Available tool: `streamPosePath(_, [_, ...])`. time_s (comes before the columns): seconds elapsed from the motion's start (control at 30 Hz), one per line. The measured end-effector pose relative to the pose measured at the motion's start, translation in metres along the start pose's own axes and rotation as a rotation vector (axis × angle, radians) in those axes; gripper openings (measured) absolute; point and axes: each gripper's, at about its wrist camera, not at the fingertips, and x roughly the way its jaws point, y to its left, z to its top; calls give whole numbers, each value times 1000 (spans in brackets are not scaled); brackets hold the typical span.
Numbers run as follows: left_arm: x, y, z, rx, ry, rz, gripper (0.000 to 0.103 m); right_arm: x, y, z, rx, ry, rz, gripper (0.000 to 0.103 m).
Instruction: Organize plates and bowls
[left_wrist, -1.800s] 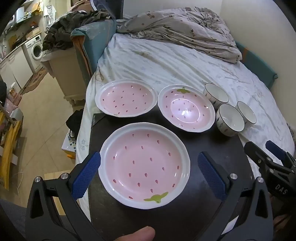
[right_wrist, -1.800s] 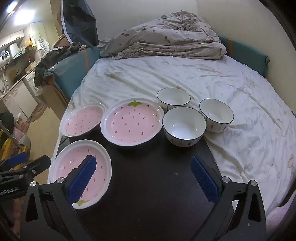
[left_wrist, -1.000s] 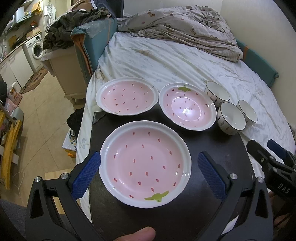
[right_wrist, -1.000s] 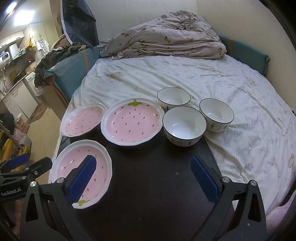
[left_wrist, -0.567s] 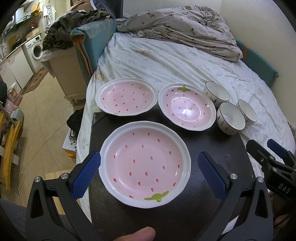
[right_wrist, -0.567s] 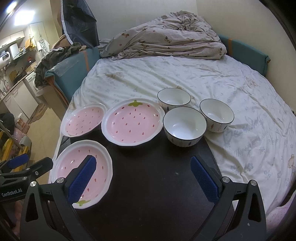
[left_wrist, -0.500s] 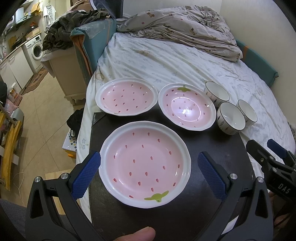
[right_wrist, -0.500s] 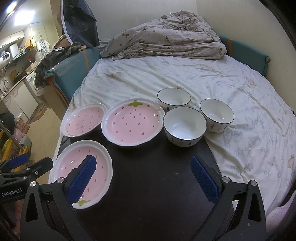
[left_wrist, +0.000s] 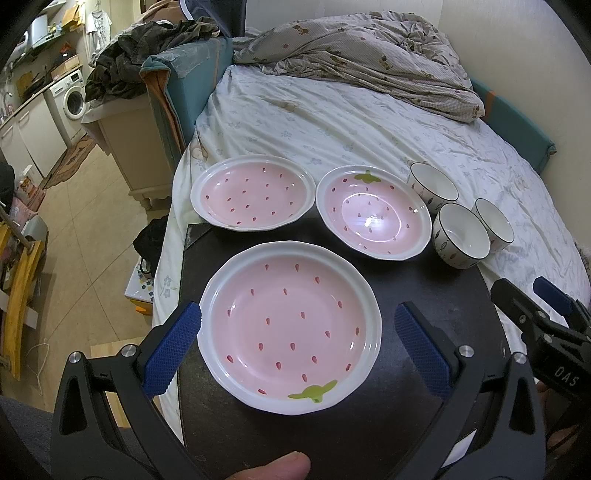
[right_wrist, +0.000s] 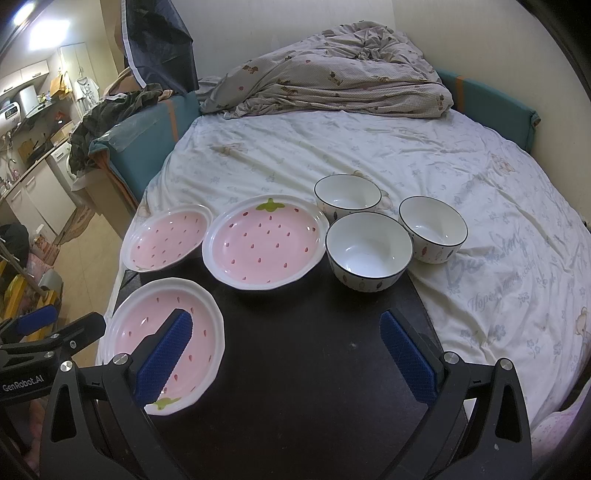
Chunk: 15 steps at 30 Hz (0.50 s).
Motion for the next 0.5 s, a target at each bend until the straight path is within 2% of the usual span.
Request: streamPosePath(0.5, [1, 0, 0, 0, 0, -1, 103, 0, 0, -1, -2, 3, 0, 103])
